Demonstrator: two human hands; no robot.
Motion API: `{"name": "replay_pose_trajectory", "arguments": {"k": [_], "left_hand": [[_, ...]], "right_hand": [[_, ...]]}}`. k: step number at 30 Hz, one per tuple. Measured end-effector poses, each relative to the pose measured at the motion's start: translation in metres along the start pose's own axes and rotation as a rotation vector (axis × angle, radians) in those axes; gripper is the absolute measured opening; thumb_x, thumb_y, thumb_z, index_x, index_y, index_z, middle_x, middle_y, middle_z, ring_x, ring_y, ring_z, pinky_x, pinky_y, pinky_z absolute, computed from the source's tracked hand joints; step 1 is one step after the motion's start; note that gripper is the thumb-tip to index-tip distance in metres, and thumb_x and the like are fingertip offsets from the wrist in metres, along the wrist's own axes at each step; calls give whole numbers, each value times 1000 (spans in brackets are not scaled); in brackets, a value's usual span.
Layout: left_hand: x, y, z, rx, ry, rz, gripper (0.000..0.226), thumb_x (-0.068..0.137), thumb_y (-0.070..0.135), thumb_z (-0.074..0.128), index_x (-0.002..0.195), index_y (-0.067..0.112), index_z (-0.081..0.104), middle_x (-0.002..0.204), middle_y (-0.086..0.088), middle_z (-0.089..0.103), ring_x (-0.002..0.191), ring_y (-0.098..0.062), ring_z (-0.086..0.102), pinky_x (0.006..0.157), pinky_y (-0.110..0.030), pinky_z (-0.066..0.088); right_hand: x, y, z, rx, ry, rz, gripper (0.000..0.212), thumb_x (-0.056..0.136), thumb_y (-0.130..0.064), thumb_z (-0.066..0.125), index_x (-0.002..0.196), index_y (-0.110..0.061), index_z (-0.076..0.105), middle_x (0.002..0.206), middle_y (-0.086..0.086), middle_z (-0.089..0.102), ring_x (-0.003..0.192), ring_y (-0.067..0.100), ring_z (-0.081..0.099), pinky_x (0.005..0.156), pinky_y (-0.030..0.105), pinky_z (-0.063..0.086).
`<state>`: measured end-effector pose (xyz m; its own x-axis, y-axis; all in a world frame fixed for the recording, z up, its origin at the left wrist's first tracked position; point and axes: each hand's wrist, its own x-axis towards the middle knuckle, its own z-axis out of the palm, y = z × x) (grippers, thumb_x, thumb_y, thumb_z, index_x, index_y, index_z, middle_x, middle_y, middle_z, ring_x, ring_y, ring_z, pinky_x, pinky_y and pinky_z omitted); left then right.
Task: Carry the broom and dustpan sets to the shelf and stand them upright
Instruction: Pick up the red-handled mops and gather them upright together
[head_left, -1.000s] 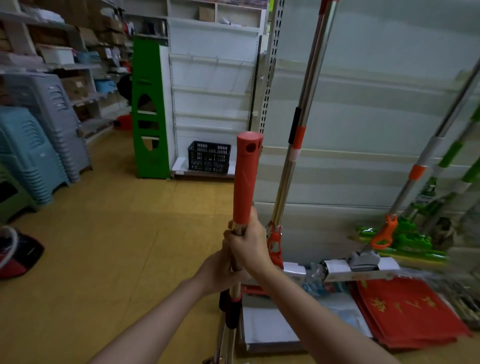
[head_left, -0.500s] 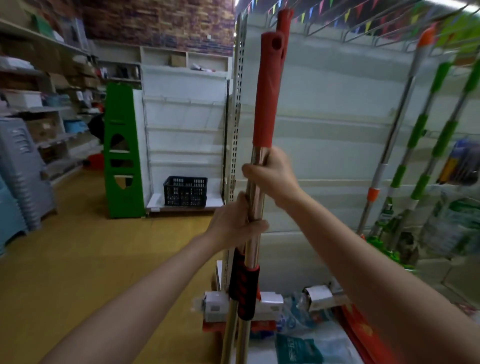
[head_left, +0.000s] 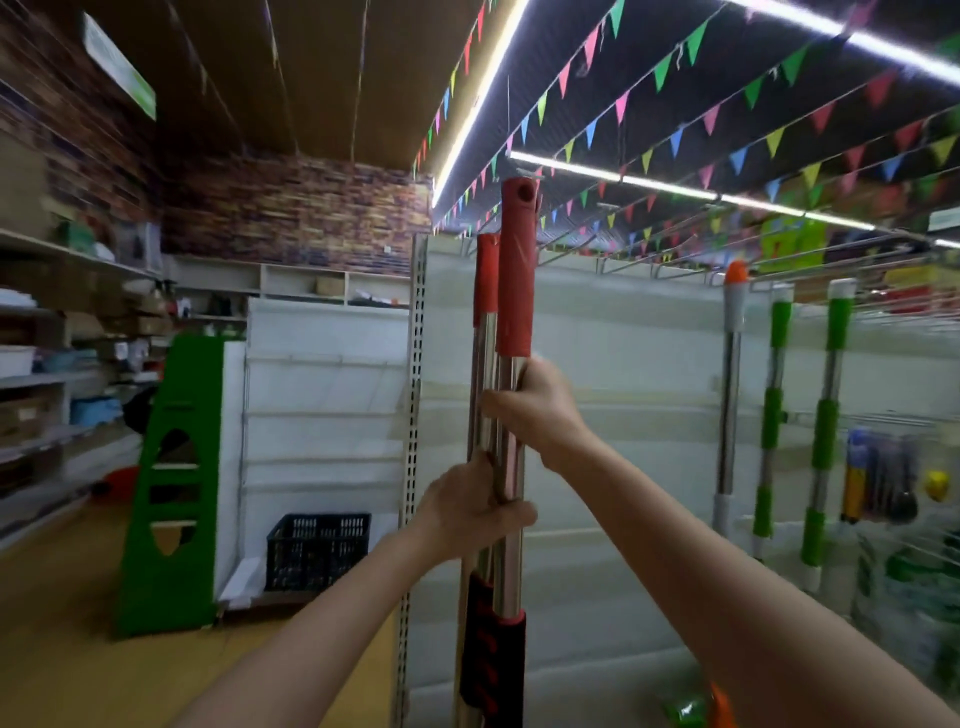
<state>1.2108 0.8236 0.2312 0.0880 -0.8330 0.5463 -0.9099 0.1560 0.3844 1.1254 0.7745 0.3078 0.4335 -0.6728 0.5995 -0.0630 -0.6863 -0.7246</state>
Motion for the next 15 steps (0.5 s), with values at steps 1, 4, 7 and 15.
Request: {"name": "replay_pose_trajectory", "arguments": {"k": [1, 4, 7, 15], "left_hand": [[9, -1, 1, 12, 21, 12, 29, 79, 33, 59, 65, 26, 35, 67, 5, 44, 55, -9, 45, 50, -20, 32], [38, -6, 12, -53, 105, -9, 27, 76, 34, 63, 72, 22, 39, 67, 5, 47, 59, -12, 48, 53, -23, 36], [70, -5, 22, -361, 218, -114, 27, 63, 33, 65, 82, 21, 48, 71, 4, 57, 69, -13, 58, 62, -29, 47], [133, -20, 43, -603, 252, -176, 46, 51, 34, 65, 94, 25, 53, 86, 1, 65, 96, -24, 64, 89, -45, 53]], "right_hand": [[9, 3, -2, 3, -2, -12, 21, 67, -4, 61, 86, -6, 53, 71, 6, 51, 63, 19, 50, 54, 31, 43], [39, 17, -8, 56, -16, -21, 22, 68, 0, 60, 89, -4, 53, 72, 8, 51, 63, 20, 52, 56, 32, 45], [68, 33, -6, 138, -23, -12, 23, 70, 2, 60, 94, 2, 55, 75, 12, 54, 64, 21, 54, 57, 33, 47], [119, 77, -8, 187, -61, -21, 21, 77, 2, 60, 97, 1, 58, 77, 11, 56, 63, 18, 54, 49, 18, 47]]}}
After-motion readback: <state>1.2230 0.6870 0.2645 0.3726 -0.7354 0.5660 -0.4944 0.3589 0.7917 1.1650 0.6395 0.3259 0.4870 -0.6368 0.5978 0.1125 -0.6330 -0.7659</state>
